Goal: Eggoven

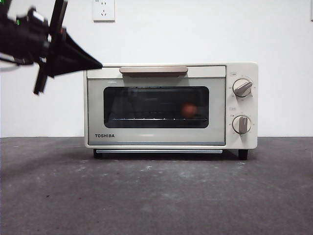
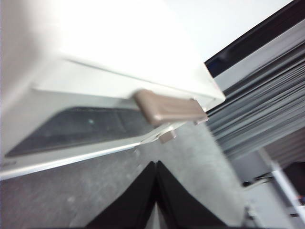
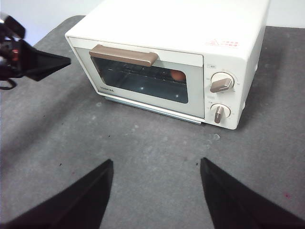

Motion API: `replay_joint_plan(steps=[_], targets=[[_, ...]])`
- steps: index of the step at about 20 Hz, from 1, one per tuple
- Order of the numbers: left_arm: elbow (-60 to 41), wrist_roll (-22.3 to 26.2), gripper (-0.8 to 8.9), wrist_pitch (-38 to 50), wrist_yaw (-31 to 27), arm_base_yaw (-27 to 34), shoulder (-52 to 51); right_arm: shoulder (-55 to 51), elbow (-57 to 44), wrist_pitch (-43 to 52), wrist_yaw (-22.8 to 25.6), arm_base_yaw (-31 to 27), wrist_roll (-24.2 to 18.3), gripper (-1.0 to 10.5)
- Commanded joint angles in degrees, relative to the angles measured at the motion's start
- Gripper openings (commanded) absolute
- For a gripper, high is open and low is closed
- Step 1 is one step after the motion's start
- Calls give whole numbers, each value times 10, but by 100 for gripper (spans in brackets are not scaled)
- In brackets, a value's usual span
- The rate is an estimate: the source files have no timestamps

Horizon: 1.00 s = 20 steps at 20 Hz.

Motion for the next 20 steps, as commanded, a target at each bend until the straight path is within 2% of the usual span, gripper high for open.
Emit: replay_joint_plan(steps=[1, 6, 14, 18, 20], targets=[[6, 121, 7, -121, -67, -22, -66, 2, 9, 3, 0, 4, -1, 294], [6, 195, 7, -270, -174, -64, -189, 8, 7, 3, -1, 4, -11, 290], [6, 205, 7, -381, -265, -96, -351, 21, -47, 53, -3, 5, -24, 233], [6, 229, 7, -428, -283, -98, -401, 20, -133, 160, -30, 5, -28, 103], [6, 239, 7, -447, -299, -98, -416, 19, -176, 230, -36, 5, -44, -5]])
